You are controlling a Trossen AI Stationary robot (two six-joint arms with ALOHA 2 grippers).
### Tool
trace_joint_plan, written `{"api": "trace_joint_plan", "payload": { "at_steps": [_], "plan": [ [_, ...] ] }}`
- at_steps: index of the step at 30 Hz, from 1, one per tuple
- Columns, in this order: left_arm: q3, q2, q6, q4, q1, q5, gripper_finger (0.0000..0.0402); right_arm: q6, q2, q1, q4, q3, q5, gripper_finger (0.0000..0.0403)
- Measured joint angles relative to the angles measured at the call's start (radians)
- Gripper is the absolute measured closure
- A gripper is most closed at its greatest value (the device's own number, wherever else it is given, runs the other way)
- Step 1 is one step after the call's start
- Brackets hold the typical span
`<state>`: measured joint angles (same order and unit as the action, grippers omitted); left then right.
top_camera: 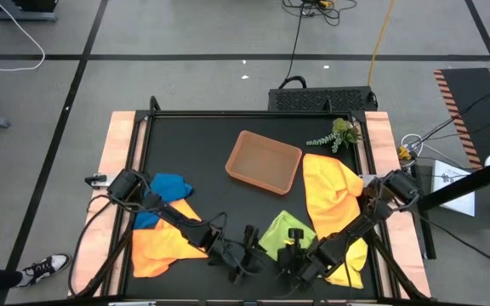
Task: Fold microfiber towels
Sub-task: Put the green microfiber towel into the orange bin
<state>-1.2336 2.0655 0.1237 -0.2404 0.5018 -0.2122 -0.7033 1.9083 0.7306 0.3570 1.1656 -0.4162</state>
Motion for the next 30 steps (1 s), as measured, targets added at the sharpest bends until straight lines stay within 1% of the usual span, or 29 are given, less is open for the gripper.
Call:
{"api": "trace_joint_plan", "payload": {
  "at_steps": [5,7,11,14,17,20,23,30],
  "plan": [
    [0.000,0.000,0.053,0.004,0.006,-0.028,0.0128,0.016,0.000,-0.036,-0.003,0.000,0.031,0.0380],
    [0.000,0.002,0.082,0.003,0.009,-0.058,0.0128,0.018,0.000,-0.050,-0.008,0.000,0.053,0.0394],
    [0.000,0.031,0.136,-0.006,0.010,-0.113,0.0128,0.008,-0.001,-0.076,-0.040,0.000,0.087,0.0389],
    [0.000,0.064,0.170,-0.020,0.010,-0.156,0.0128,0.008,-0.001,-0.093,-0.077,-0.001,0.125,0.0396],
    [0.000,0.089,0.197,-0.024,0.015,-0.240,0.0128,0.008,-0.001,-0.108,-0.107,-0.001,0.157,0.0398],
    [0.000,0.101,0.222,-0.038,0.024,-0.297,0.0128,-0.010,-0.002,-0.122,-0.132,-0.002,0.187,0.0399],
    [-0.001,0.102,0.252,-0.047,0.034,-0.314,0.0128,-0.018,-0.002,-0.134,-0.152,-0.002,0.213,0.0400],
    [-0.001,0.102,0.337,-0.061,0.083,-0.377,0.0128,-0.030,-0.010,-0.155,-0.159,-0.002,0.233,0.0401]
  ]
}}
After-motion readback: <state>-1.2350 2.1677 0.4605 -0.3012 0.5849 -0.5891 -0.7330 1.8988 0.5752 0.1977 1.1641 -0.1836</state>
